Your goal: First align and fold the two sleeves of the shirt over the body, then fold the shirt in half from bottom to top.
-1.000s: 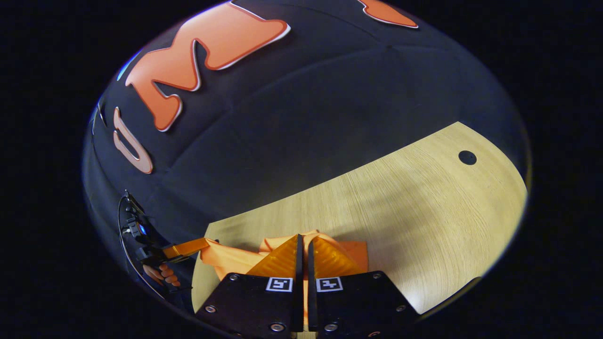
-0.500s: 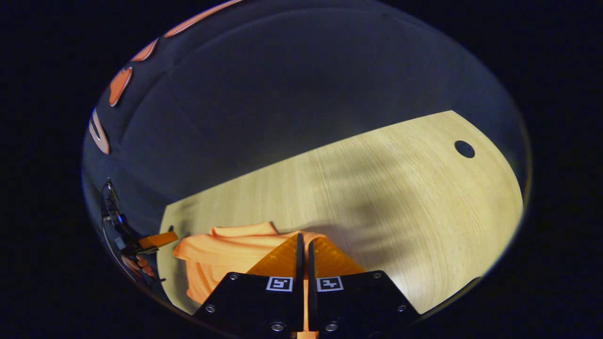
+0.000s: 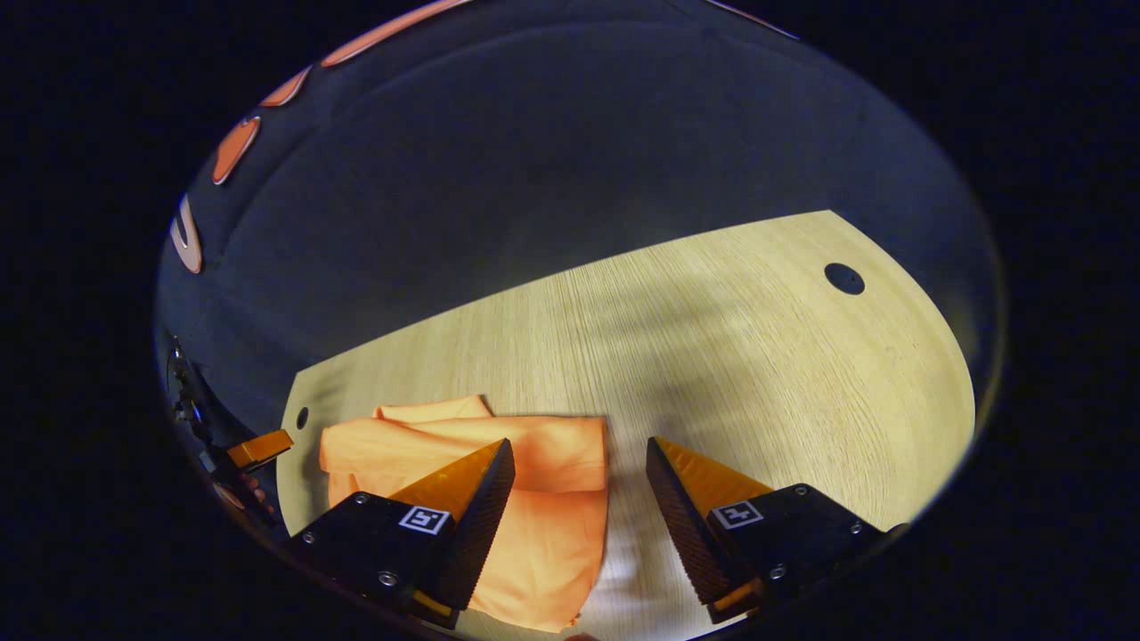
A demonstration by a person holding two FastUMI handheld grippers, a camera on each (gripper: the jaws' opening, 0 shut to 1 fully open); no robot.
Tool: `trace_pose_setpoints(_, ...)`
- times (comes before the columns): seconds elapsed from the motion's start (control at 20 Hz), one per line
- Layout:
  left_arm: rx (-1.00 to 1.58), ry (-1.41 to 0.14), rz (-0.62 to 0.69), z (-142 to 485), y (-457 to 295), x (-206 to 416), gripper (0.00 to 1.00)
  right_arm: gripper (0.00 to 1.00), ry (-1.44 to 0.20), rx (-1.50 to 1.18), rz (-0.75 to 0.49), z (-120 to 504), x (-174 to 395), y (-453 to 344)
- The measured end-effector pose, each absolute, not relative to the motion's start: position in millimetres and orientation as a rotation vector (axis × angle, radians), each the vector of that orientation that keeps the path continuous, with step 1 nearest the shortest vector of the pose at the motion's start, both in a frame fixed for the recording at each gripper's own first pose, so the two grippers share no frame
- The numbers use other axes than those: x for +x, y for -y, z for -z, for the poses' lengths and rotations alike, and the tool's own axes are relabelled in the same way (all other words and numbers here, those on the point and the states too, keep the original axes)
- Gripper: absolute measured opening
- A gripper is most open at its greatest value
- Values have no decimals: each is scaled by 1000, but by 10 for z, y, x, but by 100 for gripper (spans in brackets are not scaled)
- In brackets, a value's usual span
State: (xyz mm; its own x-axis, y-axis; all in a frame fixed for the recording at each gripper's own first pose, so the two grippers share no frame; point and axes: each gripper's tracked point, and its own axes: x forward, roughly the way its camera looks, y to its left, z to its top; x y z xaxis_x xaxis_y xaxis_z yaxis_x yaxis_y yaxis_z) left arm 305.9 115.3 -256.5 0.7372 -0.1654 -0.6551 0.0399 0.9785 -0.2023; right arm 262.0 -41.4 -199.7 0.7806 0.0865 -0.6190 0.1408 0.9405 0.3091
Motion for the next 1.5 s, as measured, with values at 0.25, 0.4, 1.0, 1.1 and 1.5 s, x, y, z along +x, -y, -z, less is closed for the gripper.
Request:
trace_pose_setpoints(0.25,-90,-627,157,2068,-752,2579,90,93,-573,259,-15,1557,2129,260)
trace_pose_setpoints(0.4,-80,-556,160,1724,-613,2214,90,93,-503,221,-47,1257,1797,147)
trace_pose_setpoints(1.0,-66,-316,100,658,-536,995,94,92,-266,140,-57,329,707,65)
trace_pose_setpoints(1.1,-62,-291,82,606,-526,814,94,92,-233,114,-46,232,617,55)
trace_pose_setpoints(1.5,-91,-169,59,378,-422,124,96,92,-169,71,-78,142,87,-76)
